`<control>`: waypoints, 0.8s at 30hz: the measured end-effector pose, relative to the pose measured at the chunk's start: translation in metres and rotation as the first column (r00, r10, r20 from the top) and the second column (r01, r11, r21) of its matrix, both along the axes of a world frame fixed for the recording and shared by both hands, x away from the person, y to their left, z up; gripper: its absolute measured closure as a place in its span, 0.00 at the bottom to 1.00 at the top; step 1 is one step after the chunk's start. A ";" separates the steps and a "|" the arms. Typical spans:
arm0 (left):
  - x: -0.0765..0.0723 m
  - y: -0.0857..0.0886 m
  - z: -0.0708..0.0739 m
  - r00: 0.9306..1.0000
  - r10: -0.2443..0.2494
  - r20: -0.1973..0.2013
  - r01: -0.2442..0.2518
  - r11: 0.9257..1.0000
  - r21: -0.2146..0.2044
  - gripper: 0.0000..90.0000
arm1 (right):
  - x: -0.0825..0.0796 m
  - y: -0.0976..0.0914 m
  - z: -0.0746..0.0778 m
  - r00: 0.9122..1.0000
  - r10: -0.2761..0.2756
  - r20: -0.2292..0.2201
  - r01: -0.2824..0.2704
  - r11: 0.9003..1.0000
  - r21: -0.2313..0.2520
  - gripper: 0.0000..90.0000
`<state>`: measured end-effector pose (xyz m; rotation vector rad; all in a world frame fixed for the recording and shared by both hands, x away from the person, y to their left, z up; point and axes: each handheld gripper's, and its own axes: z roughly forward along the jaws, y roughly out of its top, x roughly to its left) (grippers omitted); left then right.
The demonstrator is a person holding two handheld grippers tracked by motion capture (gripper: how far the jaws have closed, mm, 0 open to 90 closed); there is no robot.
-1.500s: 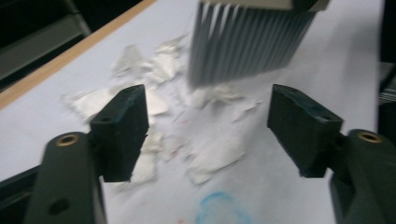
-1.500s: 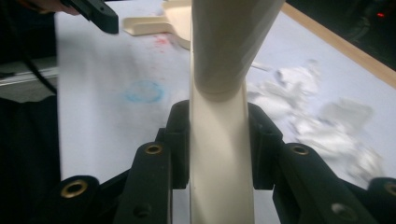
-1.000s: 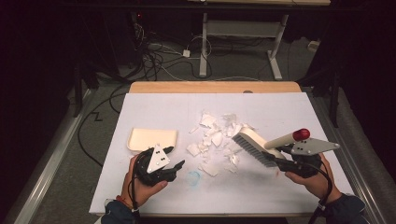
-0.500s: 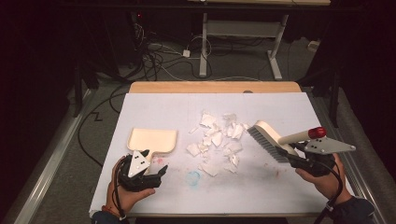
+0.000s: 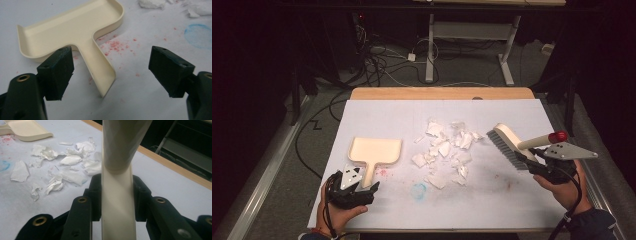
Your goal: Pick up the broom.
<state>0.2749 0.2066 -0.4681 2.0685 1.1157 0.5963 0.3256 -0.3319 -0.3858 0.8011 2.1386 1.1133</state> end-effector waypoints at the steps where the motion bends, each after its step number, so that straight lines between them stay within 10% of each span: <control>1: 0.000 0.001 0.000 1.000 -0.001 -0.003 0.001 1.000 -0.002 0.22 | 0.001 0.000 -0.001 1.000 -0.007 0.000 0.007 1.000 0.001 0.76; 24: 0.009 0.000 -0.005 0.999 -0.018 -0.035 0.019 1.000 0.012 0.22 | 0.038 0.004 -0.003 0.997 -0.076 -0.008 0.076 0.997 -0.008 0.76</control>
